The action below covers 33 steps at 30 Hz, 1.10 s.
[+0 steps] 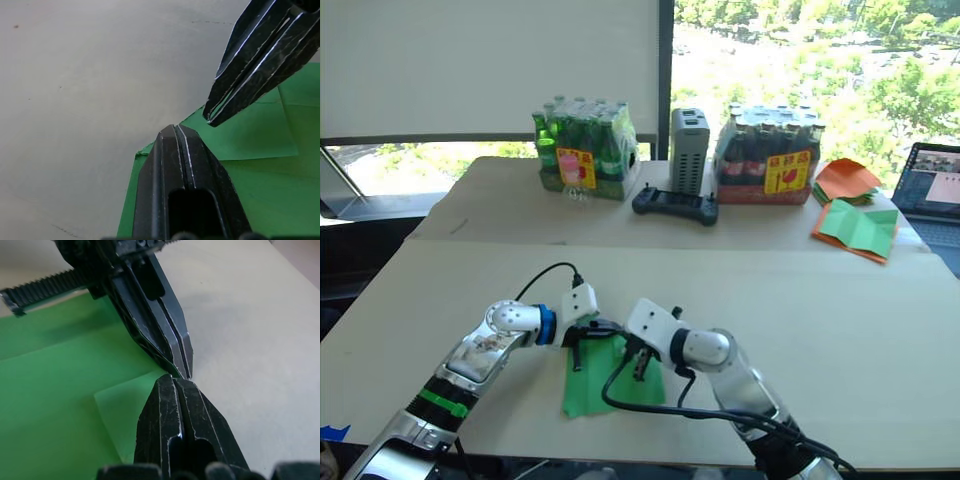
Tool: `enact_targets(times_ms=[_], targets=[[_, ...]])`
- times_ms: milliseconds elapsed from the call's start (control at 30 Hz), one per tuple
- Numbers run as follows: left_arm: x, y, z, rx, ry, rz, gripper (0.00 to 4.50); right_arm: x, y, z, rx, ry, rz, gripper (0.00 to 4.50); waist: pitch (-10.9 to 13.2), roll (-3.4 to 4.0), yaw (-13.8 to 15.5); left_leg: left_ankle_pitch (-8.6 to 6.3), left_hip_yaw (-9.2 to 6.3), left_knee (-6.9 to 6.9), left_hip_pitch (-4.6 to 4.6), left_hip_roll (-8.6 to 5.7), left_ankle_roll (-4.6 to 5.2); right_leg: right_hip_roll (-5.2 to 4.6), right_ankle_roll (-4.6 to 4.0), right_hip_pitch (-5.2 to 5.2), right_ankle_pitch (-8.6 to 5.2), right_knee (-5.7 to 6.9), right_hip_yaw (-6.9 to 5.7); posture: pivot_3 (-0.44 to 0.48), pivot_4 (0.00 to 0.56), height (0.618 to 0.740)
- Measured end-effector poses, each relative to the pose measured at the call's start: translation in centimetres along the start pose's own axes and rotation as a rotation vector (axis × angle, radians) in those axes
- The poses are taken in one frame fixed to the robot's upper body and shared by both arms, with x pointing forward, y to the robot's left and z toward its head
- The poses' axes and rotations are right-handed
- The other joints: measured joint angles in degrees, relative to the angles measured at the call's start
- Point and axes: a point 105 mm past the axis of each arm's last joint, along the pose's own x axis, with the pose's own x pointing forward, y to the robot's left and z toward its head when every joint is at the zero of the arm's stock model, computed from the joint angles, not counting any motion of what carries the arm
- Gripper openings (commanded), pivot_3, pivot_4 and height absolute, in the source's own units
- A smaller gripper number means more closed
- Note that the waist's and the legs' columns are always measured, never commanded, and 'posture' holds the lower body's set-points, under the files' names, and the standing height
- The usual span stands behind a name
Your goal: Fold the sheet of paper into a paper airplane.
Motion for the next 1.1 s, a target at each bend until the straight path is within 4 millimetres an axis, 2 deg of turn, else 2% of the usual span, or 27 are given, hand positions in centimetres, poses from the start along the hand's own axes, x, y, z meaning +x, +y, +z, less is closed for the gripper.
enact_targets(times_ms=[167,600,1100], targets=[[0.0,0.0,0.0,0.000,0.001,0.002,0.00,0.2,-0.6,-0.5,-0.006,0.027,-0.021,0.03,0.00,0.00,-0.04,0.00,0.00,0.00,0.00,0.00,0.00,0.00,0.00,0.00,0.00,0.00,0.00,0.000,0.150,0.675],[0.0,-0.2,-0.2,0.005,0.011,0.000,0.00,0.1,0.0,-1.0,0.002,0.087,-0.008,0.03,-0.58,0.02,-0.06,-0.01,0.00,-0.06,0.06,0.01,0.01,0.00,0.00,0.05,0.00,-0.06,0.00,0.000,0.150,0.675],[0.0,-0.5,-0.5,0.007,0.023,-0.010,0.00,-2.0,0.6,-2.1,0.021,0.129,-0.020,0.03,-1.03,0.02,0.44,-0.06,0.00,-0.08,0.11,0.00,0.11,0.00,0.01,0.07,-0.01,-0.19,-0.01,0.000,0.150,0.675]])
